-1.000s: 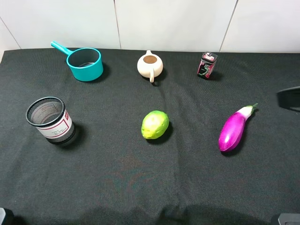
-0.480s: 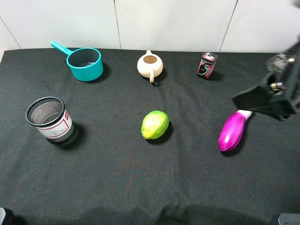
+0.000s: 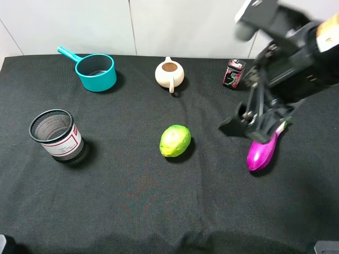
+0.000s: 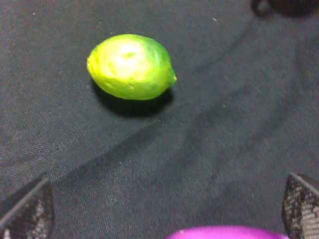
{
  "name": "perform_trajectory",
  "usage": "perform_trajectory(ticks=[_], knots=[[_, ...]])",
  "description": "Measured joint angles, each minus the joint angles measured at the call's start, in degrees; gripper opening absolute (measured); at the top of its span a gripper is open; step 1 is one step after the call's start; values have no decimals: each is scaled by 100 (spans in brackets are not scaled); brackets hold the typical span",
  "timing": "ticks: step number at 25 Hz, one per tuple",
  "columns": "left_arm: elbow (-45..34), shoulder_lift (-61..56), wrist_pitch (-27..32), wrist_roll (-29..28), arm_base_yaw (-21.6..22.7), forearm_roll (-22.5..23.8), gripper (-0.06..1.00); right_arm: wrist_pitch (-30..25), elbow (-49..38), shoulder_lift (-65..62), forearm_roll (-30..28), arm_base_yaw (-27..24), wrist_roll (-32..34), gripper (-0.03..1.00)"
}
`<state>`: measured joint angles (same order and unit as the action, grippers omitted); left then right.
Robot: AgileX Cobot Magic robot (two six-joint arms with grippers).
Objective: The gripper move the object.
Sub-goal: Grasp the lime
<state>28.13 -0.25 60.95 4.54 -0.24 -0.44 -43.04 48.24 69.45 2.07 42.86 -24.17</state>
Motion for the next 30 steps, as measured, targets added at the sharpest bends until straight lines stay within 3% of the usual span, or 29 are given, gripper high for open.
perform_trajectory(ticks=[12, 30], knots=[[0, 0, 0, 0, 0, 0, 98, 676, 5, 1247, 583, 83, -1585, 69], [0, 0, 0, 0, 0, 0, 98, 853, 859, 2782, 626, 83, -3112, 69]])
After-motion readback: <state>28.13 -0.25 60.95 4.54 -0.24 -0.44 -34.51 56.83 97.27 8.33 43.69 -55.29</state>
